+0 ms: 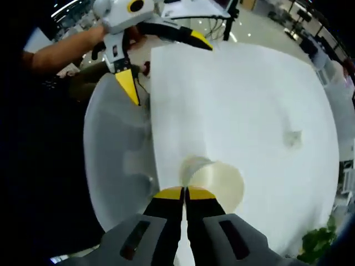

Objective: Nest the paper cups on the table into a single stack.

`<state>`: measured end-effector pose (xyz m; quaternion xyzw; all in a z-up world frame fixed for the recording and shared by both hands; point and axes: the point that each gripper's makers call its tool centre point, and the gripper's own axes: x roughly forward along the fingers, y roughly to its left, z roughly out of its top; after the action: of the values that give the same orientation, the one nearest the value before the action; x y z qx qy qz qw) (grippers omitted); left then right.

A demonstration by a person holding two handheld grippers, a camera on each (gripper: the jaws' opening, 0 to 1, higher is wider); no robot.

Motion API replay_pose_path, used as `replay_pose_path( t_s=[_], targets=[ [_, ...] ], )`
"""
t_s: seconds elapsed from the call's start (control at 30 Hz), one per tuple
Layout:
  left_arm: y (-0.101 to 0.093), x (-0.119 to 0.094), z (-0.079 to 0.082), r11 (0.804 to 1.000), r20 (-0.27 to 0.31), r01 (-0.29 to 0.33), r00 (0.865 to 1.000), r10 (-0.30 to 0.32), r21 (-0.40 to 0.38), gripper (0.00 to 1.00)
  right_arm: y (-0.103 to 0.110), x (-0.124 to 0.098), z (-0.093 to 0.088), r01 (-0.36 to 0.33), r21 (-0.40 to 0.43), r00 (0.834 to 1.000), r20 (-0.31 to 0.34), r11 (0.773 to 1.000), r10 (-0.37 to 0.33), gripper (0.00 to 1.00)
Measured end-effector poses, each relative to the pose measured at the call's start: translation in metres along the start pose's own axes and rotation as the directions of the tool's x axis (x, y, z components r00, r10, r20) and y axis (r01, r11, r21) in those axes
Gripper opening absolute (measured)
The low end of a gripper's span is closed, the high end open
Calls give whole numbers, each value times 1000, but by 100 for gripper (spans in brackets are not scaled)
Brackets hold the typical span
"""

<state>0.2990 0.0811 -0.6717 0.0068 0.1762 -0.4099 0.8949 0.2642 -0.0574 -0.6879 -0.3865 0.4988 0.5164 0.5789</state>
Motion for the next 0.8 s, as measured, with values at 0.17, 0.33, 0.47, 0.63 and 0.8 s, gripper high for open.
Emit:
replay_pose_path(
  t_s=[0.17, 0.33, 0.47, 0.63, 0.8],
  targets=[
    [0, 0, 0, 1000, 2, -2, 1000, 2, -4, 99, -1, 10, -3, 0, 8, 1000, -1, 1000, 0, 0],
    [1, 0, -2, 1000, 0, -7, 1000, 7, -8, 99, 0, 18, -2, 2, 9, 1000, 12, 1000, -2, 0],
    [1, 0, -3, 1000, 1, -9, 1000, 9, -12, 99, 3, 27, -4, -1, 4, 1000, 5, 1000, 1, 0],
    [2, -1, -3, 1000, 3, -12, 1000, 12, -15, 99, 3, 34, -7, 10, -7, 1000, -10, 1000, -10, 0],
    [2, -1, -4, 1000, 4, -15, 1000, 15, -19, 99, 1, 41, -6, 21, -12, 1000, -7, 1000, -21, 0]
  ],
)
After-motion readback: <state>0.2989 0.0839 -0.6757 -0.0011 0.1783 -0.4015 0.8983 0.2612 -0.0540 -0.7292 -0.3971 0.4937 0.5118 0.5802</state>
